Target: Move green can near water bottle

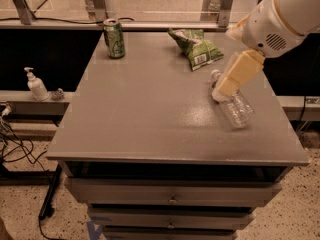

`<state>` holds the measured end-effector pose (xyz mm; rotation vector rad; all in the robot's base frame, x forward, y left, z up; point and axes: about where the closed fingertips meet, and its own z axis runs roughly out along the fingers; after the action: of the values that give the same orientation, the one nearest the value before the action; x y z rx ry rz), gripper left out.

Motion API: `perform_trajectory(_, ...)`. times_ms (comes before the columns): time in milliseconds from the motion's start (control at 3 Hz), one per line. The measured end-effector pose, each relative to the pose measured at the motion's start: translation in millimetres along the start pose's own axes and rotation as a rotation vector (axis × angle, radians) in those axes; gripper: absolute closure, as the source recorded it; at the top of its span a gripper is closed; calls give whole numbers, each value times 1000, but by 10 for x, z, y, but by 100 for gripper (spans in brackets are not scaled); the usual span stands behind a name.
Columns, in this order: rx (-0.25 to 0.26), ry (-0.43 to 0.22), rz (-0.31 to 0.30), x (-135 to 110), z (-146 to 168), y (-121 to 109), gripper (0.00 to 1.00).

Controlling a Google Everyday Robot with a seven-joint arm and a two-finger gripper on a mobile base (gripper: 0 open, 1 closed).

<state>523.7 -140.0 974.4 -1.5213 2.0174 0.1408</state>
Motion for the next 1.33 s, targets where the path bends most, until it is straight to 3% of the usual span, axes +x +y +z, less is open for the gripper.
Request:
perform_trajectory(333,23,-164,-13,-680,280,-280,0)
perform_trajectory(667,23,-168,-15,-686,285,-284,0)
perform_trajectory(1333,9,-267,1,-1187,1189,-566,0)
